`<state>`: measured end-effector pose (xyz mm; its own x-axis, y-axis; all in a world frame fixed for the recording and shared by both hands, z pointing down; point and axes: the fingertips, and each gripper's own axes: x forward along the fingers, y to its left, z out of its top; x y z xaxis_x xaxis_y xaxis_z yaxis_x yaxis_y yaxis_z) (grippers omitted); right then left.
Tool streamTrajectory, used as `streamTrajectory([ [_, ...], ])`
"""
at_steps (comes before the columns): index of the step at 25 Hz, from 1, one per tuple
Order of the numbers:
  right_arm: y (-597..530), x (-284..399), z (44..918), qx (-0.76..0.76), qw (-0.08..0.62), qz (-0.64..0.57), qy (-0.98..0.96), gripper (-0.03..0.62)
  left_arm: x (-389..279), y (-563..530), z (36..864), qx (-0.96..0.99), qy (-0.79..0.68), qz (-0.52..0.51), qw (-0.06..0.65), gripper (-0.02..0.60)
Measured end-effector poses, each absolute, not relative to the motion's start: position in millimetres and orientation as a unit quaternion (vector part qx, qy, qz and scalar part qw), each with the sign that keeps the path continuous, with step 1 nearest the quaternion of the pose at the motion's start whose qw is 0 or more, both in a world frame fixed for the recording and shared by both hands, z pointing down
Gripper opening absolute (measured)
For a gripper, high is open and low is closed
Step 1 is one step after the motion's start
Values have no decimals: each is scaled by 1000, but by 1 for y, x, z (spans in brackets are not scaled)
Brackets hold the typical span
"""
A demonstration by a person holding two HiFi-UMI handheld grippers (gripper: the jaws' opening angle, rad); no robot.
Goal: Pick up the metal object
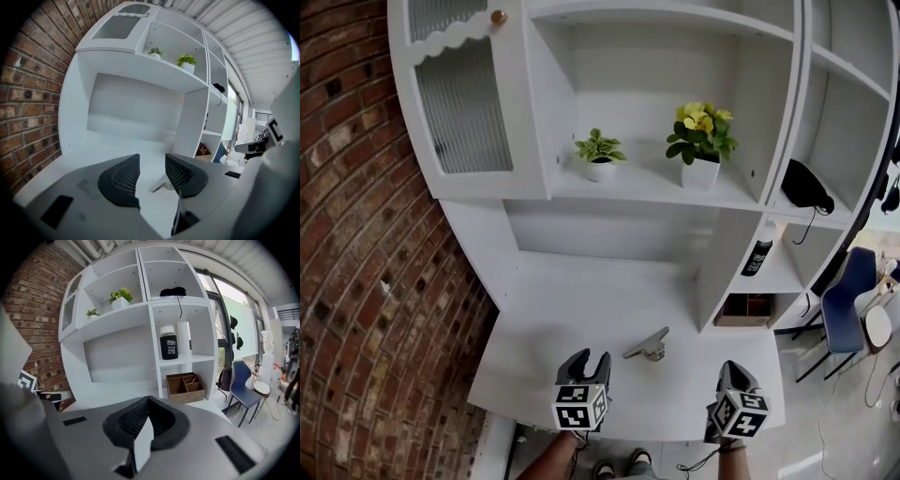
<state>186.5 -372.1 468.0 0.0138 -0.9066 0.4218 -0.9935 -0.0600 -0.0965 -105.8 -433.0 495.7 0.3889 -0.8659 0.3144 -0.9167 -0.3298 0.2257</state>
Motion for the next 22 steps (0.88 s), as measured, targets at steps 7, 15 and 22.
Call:
streamTrajectory([
  [7, -362, 222, 478, 720, 109, 205, -654, 2, -64, -443, 505, 829, -521, 93, 183, 167],
  [15, -342, 261, 497, 743, 98, 231, -620, 2, -2, -446, 513, 859, -467, 133, 162, 167],
  [22, -340, 272, 514, 747, 87, 251, -610, 2, 26, -449, 527, 871, -435, 175, 144, 167],
])
